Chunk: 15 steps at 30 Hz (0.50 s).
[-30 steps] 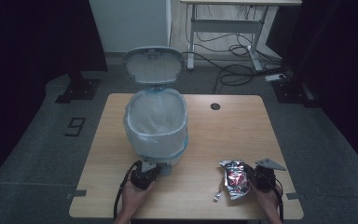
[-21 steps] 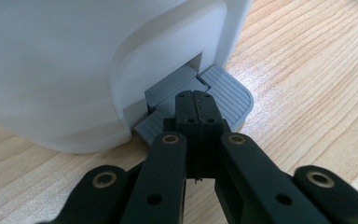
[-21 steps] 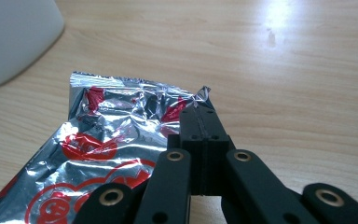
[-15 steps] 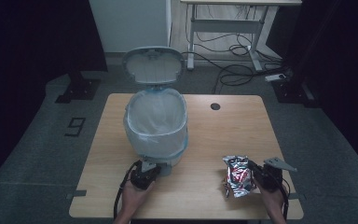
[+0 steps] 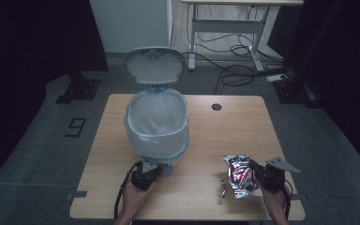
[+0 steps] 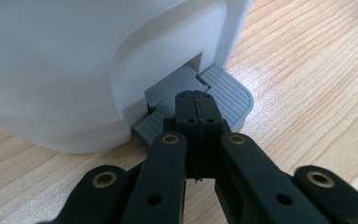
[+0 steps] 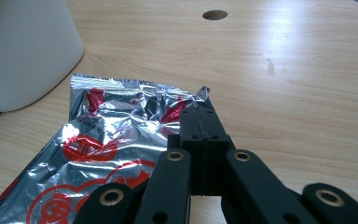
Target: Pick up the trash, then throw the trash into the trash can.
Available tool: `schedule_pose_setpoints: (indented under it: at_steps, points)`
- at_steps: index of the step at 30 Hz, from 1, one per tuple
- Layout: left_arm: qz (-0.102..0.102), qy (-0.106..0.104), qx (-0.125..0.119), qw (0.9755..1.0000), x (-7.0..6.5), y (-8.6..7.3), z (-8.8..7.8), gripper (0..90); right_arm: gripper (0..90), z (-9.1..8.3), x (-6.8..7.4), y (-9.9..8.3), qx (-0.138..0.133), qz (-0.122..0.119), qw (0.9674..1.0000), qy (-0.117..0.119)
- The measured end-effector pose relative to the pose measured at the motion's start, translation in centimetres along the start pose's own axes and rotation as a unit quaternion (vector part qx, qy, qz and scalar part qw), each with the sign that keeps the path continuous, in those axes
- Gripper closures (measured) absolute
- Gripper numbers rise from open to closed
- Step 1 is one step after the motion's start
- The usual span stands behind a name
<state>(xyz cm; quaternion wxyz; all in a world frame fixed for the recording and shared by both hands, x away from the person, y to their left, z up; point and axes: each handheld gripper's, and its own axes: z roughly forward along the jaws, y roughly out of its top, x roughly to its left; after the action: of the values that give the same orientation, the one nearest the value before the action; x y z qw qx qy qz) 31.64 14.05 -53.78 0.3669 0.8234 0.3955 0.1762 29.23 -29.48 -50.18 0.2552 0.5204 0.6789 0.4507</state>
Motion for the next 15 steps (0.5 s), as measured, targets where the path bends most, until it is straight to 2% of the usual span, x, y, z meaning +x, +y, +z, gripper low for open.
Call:
schedule_pose_setpoints:
  at_steps: [15]
  points:
    - [-0.001,-0.001,0.000,1.0000,0.06,-0.01,0.00,90.0,90.0,-0.40,0.40,0.59,-0.008,-0.007,0.9999,0.003]
